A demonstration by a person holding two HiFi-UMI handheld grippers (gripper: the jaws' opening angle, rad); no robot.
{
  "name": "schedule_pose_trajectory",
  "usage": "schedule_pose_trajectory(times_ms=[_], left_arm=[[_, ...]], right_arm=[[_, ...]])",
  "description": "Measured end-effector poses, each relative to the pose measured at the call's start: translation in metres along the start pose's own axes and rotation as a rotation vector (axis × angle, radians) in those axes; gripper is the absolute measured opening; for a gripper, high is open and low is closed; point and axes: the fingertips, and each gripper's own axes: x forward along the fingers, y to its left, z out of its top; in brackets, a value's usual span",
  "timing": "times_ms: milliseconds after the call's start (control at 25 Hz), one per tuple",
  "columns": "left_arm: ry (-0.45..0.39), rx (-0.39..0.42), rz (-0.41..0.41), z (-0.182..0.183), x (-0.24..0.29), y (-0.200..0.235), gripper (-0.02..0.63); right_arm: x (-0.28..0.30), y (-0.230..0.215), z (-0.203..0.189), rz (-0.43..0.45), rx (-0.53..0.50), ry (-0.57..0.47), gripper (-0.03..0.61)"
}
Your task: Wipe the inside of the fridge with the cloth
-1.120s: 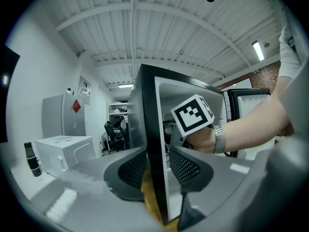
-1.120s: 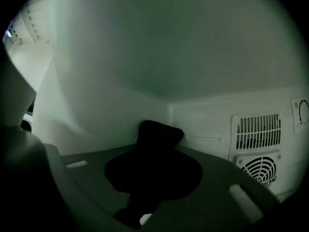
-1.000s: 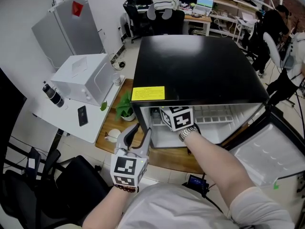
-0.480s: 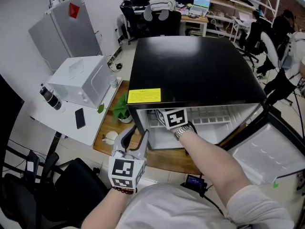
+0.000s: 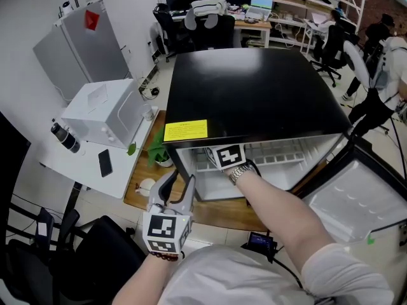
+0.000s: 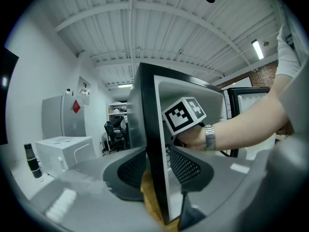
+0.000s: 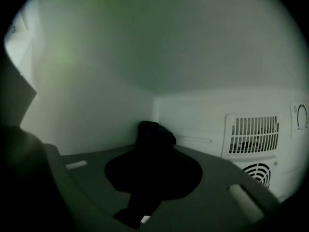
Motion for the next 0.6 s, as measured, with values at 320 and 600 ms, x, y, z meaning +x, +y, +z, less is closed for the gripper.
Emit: schedule_pose_trajectory(times_ms=[320,600], left_arm=[[-0.004,0.001,0.007,-0.001,0.001,0.000,0.152],[-0.009,0.001,0.009,0.000,0.002,0.001,0.152]], right_arm=[[-0.010,-0.017,-0.004,-0.049,-0.010,0.024,0.060],[-0.025,-0.046,-0.009,-0.131,-0.001,0.043,0.060]])
